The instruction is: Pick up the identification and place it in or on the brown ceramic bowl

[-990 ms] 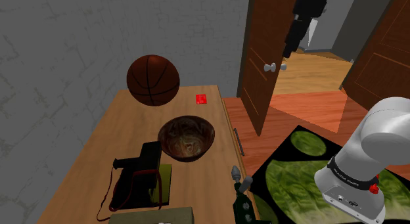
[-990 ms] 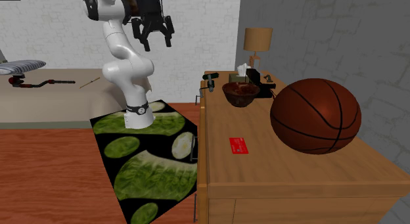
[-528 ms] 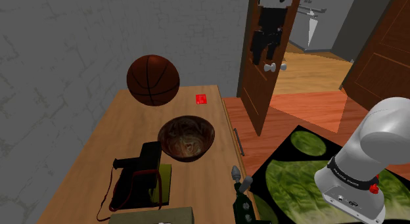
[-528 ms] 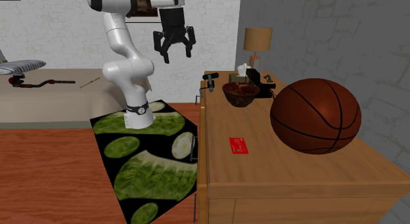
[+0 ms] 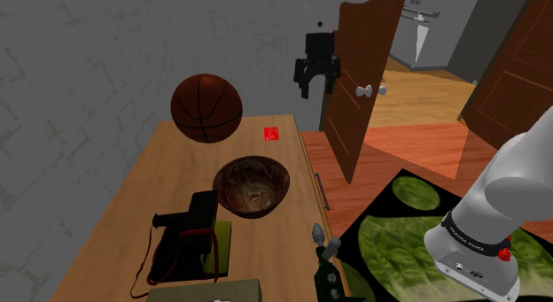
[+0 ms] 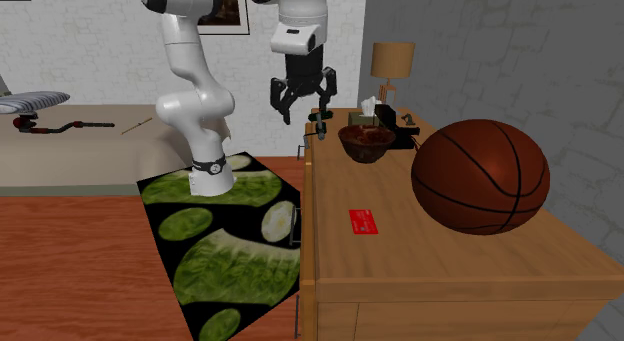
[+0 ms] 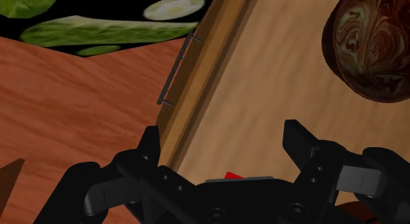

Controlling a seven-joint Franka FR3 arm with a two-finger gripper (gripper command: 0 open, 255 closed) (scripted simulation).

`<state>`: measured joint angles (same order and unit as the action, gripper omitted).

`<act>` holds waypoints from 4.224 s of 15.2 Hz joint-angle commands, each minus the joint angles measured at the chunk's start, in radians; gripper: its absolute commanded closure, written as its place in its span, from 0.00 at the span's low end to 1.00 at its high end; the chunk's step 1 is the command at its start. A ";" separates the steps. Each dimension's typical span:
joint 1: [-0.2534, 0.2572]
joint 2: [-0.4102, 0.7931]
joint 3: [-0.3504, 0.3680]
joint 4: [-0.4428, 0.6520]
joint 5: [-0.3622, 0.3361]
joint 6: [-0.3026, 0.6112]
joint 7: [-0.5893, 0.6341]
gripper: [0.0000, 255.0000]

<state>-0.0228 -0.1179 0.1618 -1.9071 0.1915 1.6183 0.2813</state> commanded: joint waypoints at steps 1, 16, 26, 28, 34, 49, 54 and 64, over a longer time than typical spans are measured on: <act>0.000 0.093 0.006 0.067 0.008 -0.007 0.059 0.00; 0.018 0.827 -0.018 0.743 0.092 -0.161 0.421 0.00; 0.030 0.854 -0.017 0.658 0.113 -0.065 0.435 0.00; 0.030 0.854 -0.017 0.658 0.113 -0.065 0.435 0.00; 0.030 0.854 -0.017 0.658 0.113 -0.065 0.435 1.00; 0.028 0.831 -0.014 0.698 0.115 -0.126 0.456 1.00; 0.026 0.817 -0.012 0.742 0.117 -0.179 0.475 1.00; 0.023 0.813 -0.005 0.865 0.123 -0.300 0.519 1.00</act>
<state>0.0007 0.6888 0.1564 -1.0658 0.3140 1.3355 0.7943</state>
